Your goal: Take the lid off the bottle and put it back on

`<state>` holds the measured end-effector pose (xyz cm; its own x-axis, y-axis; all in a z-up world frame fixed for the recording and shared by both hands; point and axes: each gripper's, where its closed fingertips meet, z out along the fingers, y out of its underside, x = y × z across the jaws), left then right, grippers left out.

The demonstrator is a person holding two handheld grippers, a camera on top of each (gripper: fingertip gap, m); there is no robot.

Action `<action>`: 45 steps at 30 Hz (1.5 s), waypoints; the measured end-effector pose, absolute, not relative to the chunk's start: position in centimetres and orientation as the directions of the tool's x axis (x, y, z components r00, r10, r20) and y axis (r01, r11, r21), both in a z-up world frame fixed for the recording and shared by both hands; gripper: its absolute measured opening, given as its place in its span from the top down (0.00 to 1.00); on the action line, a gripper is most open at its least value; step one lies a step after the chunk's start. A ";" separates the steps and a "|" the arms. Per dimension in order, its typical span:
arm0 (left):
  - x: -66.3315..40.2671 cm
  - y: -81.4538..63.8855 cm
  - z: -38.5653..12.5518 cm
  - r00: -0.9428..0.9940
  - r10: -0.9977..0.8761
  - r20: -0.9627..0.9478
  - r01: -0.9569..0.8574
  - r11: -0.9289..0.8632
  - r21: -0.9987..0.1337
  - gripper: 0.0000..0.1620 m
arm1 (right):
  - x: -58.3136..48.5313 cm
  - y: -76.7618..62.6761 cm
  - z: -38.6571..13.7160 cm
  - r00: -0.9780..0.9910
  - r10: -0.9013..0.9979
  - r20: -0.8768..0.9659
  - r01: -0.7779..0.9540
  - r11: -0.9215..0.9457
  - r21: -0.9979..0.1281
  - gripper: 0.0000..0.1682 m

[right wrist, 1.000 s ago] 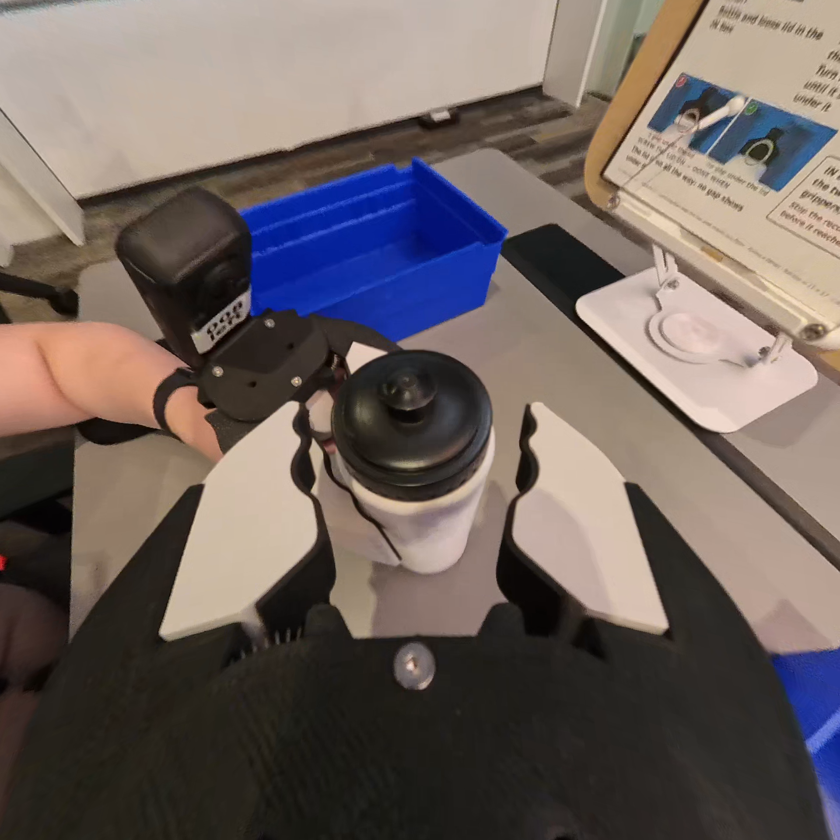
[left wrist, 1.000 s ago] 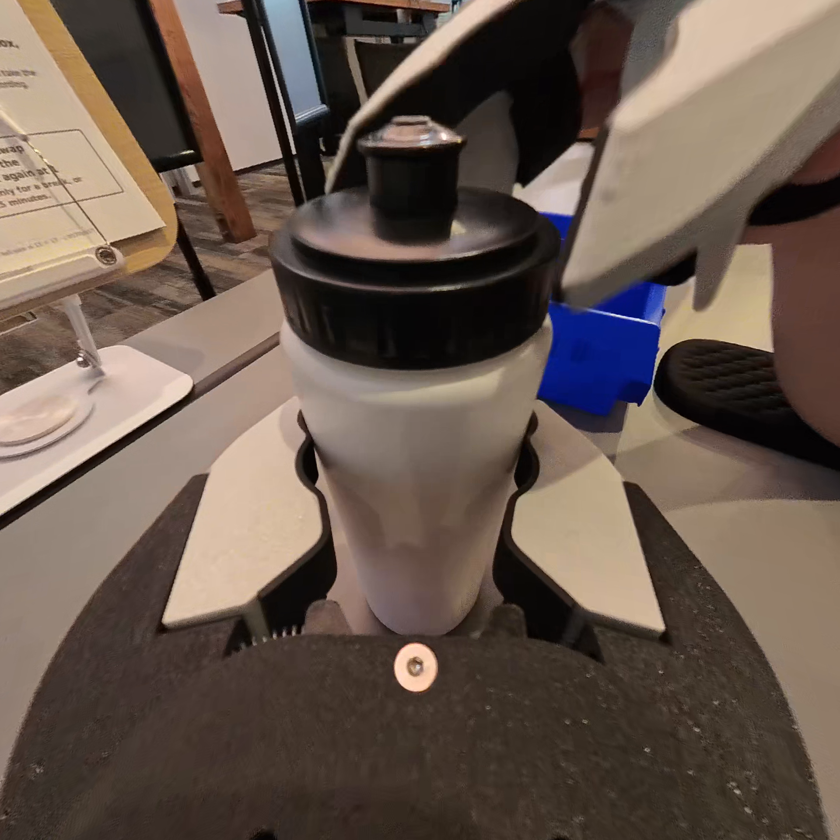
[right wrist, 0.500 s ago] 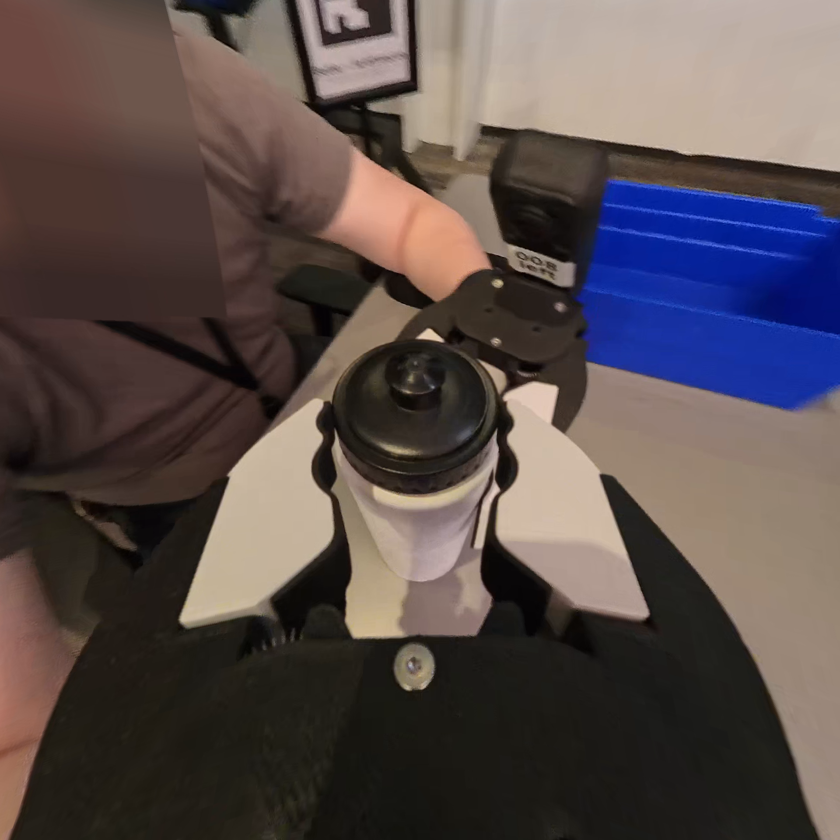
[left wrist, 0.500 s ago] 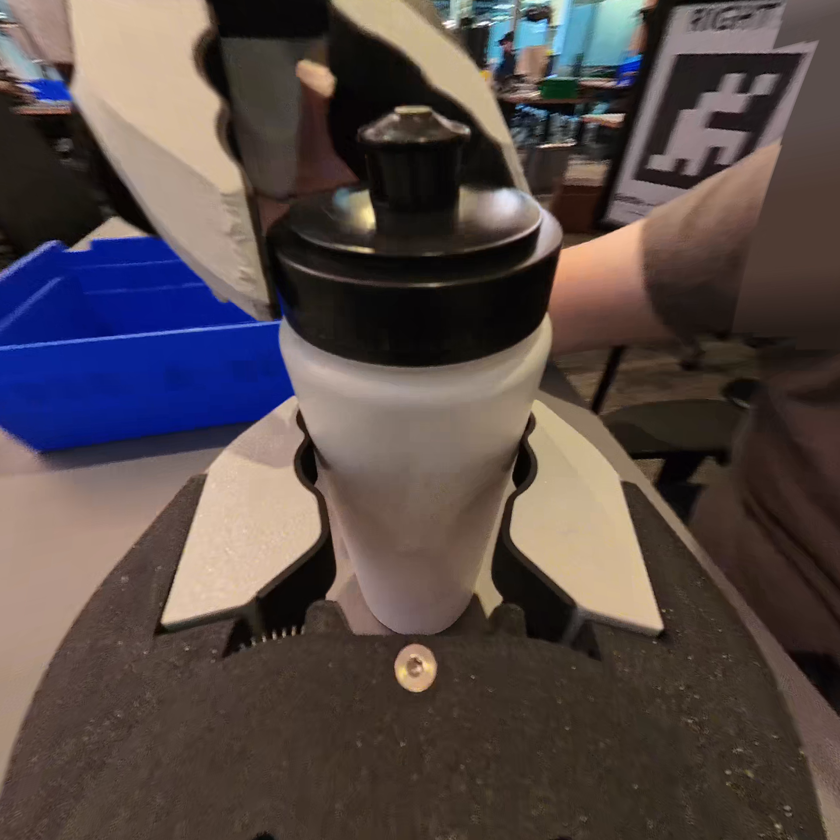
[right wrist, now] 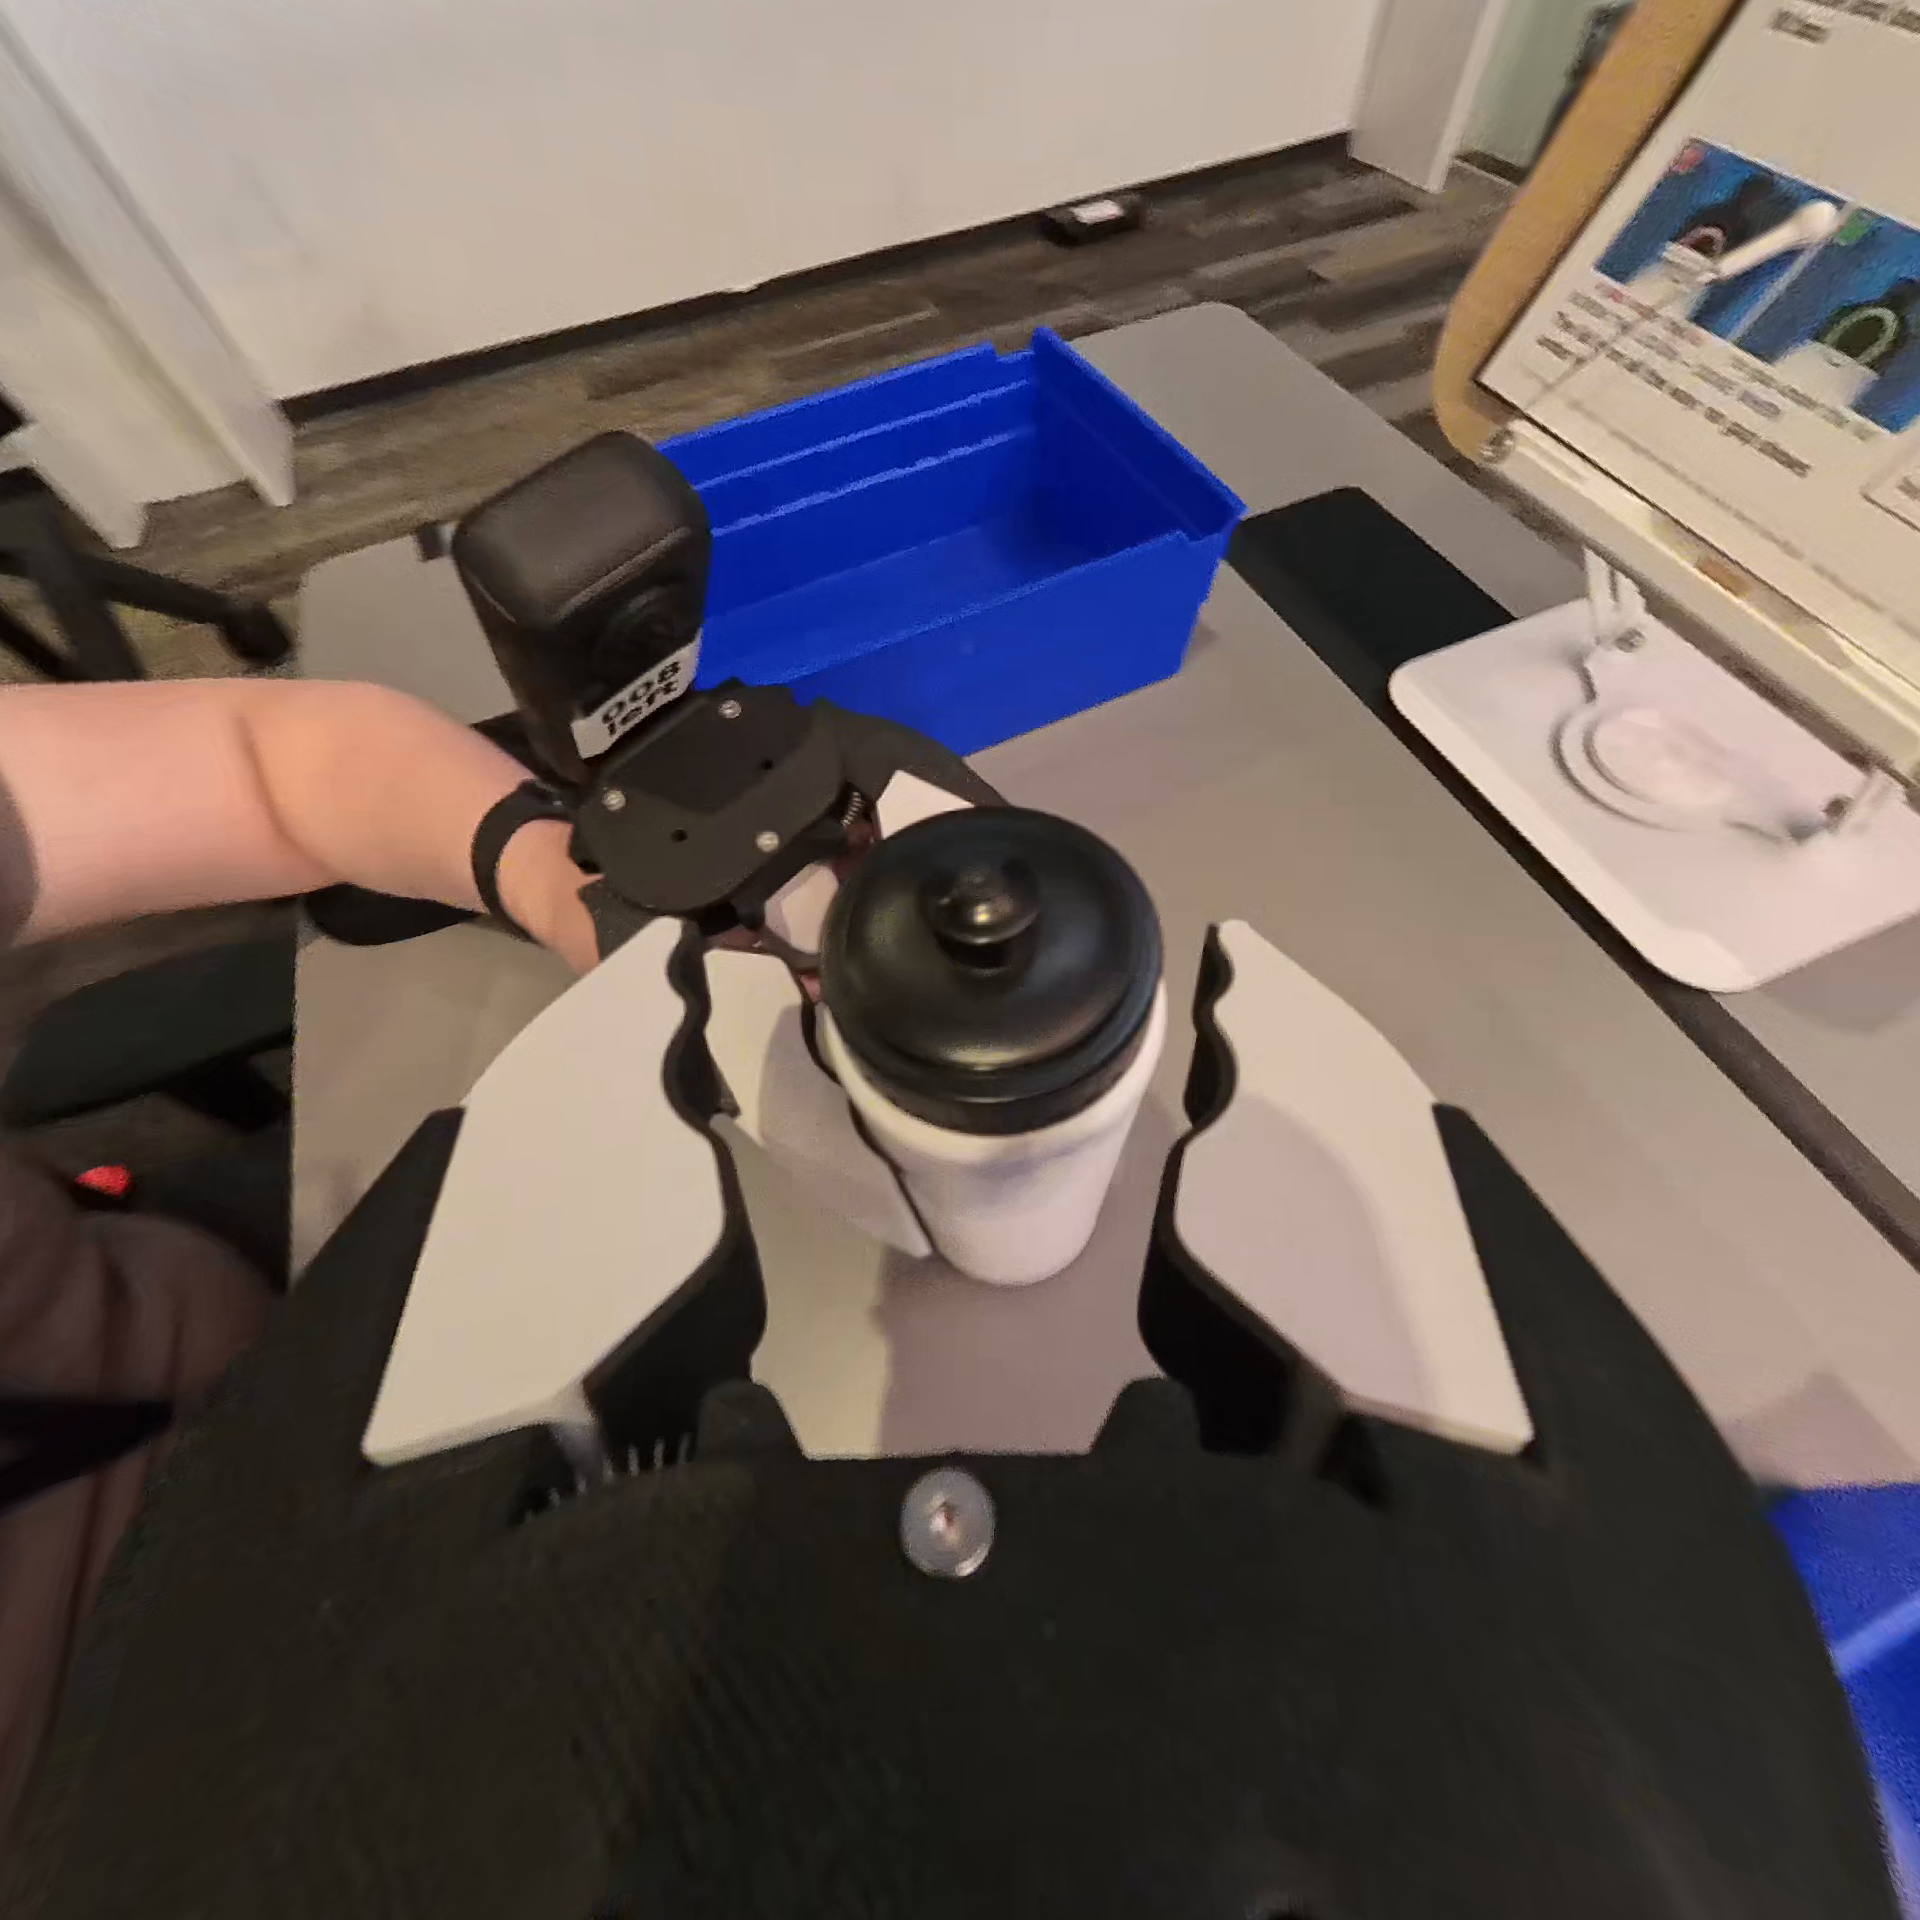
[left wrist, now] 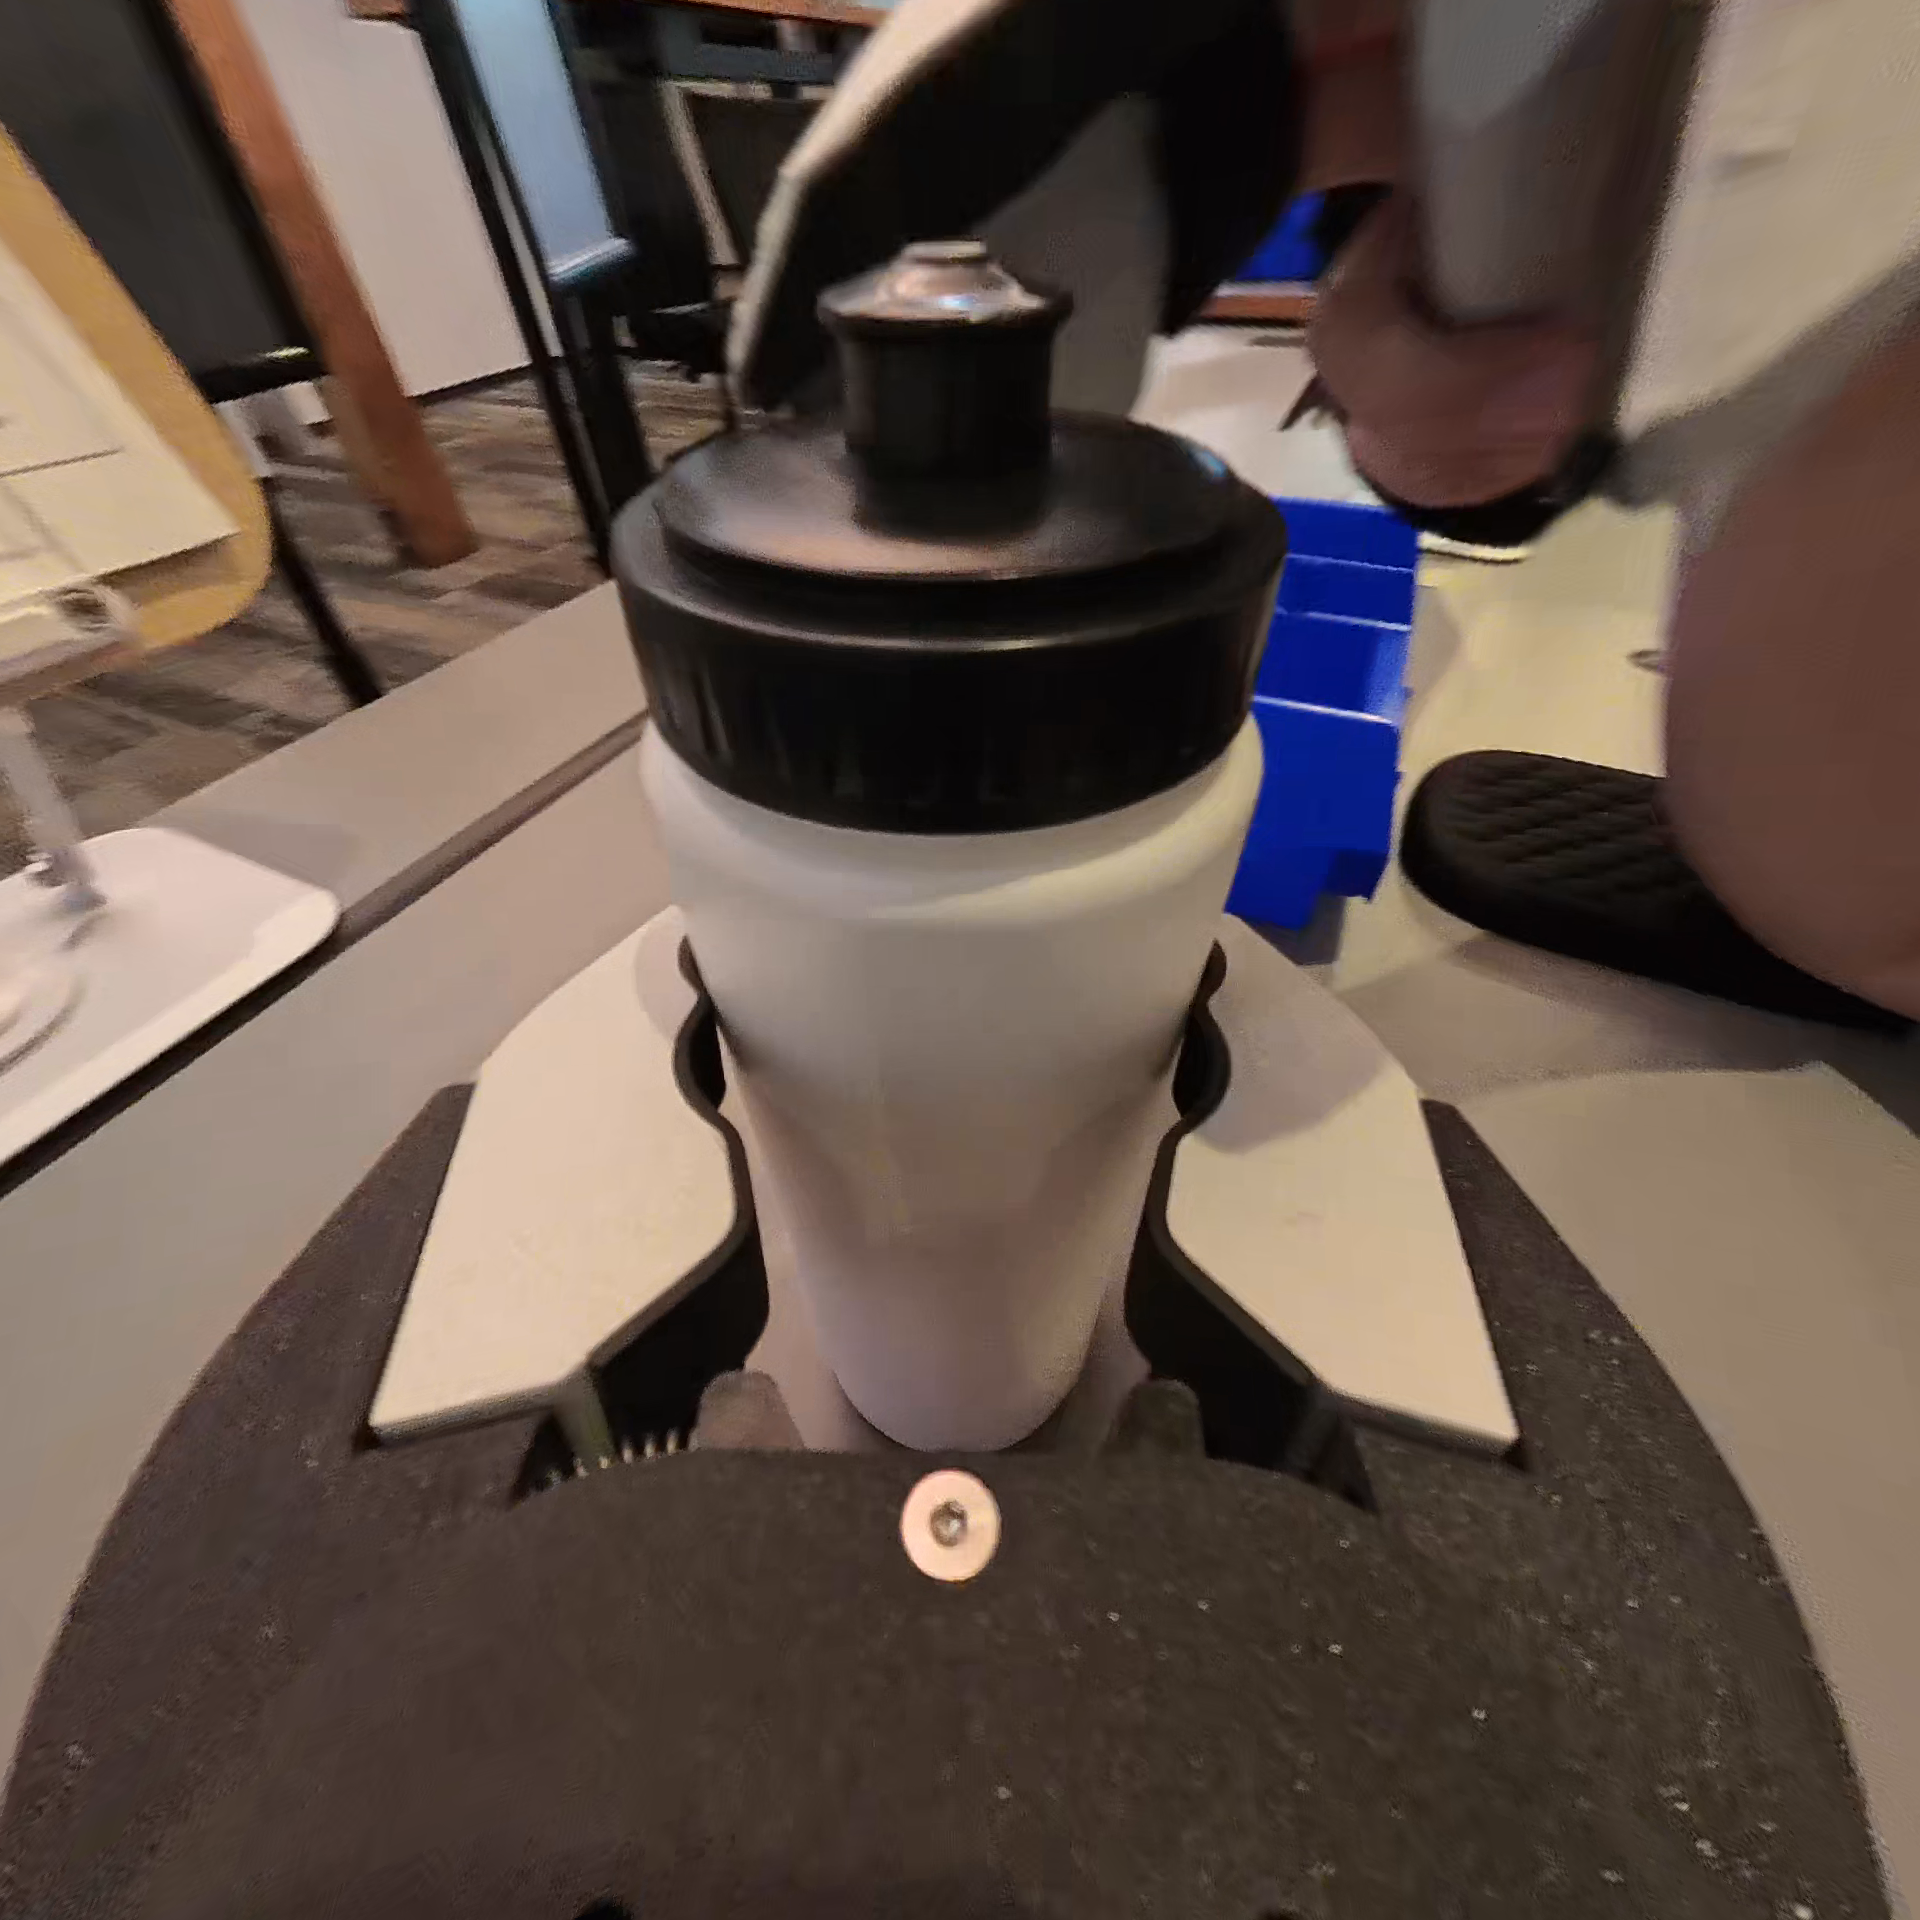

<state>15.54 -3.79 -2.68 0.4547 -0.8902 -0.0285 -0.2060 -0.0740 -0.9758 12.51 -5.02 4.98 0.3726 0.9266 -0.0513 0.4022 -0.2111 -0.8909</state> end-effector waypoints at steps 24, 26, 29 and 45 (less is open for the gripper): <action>19.2 -15.3 -2.7 -0.211 -0.977 -0.014 -0.195 0.056 -0.979 0.47 | 15.2 -15.0 2.8 -0.479 0.877 -0.033 0.417 0.194 -0.888 0.55; 19.2 -13.7 -2.7 -0.120 -0.992 -0.039 -0.198 0.063 -0.978 0.47 | 14.7 -13.3 3.1 -0.381 0.925 -0.008 0.426 0.168 -0.889 0.47; 18.5 -9.7 -2.6 0.108 -0.993 -0.049 -0.200 0.027 -0.979 0.47 | 14.1 -9.7 4.4 -0.159 0.986 0.051 0.407 0.112 -0.907 0.42; 16.6 -5.9 -2.6 0.335 -0.939 -0.075 -0.225 -0.003 -0.974 0.47 | 12.9 -6.9 3.4 0.190 0.981 0.039 0.550 -0.074 -0.832 0.55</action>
